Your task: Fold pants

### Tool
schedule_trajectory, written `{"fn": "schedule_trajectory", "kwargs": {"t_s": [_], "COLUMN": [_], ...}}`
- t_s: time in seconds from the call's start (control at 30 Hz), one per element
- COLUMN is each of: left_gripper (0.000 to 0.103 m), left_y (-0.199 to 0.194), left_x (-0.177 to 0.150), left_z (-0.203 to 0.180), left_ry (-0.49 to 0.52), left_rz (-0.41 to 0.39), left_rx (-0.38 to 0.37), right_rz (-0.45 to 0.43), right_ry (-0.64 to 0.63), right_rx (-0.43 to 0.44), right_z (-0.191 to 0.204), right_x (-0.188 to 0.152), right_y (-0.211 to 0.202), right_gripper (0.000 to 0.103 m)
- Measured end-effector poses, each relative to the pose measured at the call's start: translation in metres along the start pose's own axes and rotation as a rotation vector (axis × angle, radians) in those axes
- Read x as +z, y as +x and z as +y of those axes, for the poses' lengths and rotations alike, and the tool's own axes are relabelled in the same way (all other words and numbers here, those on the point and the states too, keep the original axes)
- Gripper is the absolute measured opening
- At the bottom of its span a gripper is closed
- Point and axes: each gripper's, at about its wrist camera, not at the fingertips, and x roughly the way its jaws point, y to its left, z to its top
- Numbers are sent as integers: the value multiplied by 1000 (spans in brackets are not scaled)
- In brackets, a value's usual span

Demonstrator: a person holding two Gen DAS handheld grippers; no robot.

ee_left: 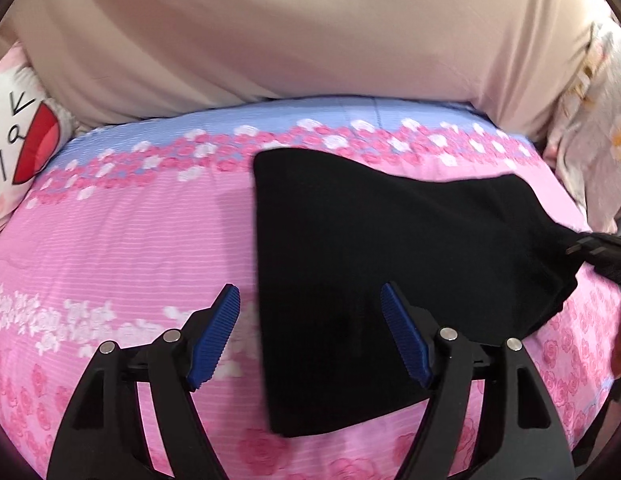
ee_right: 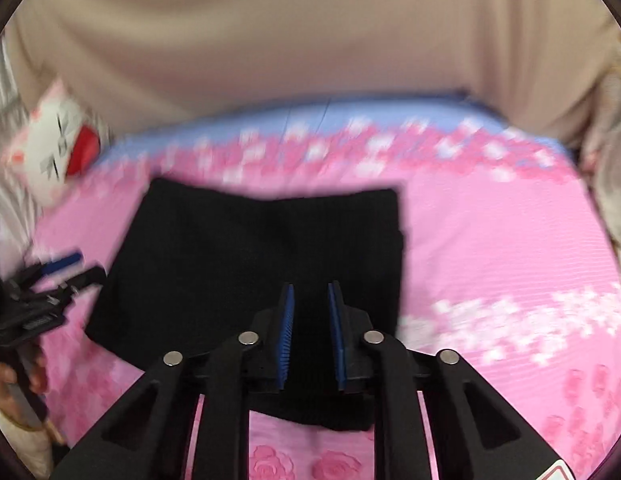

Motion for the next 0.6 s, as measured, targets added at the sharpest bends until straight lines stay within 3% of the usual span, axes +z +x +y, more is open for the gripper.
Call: {"fn": "schedule_trajectory", "kwargs": {"t_s": [0.03, 0.13, 0.23, 0.3, 0.37, 0.43, 0.47, 0.6], "left_gripper": [71, 71, 79, 81, 81, 81, 82, 81], "left_y": [5, 17, 21, 23, 23, 22, 22, 18], "left_x": [-2, -10, -15, -16, -17, -18, -18, -13], "left_z": [-4, -6, 0, 2, 3, 2, 3, 5], "left_ry": [16, 38, 11, -6, -14, -4, -1, 7], "left_rz": [8, 41, 48, 50, 50, 52, 53, 40], "left_rx": [18, 55, 45, 39, 33, 33, 28, 25], "right_rz": [-4, -56, -81, -19, 82, 61, 62, -83], "right_ry": [1, 66, -23, -101, -141, -120, -63, -9], "right_rx": [-17, 44, 132, 166, 115, 101, 88, 0], "right_z": [-2, 2, 42, 77, 98, 97, 90, 67], "right_x": [0, 19, 42, 53, 61, 73, 81, 82], "right_y": [7, -19, -23, 5, 57, 71, 66, 11], "right_gripper": [7, 7, 8, 8, 6, 1, 1, 9]}}
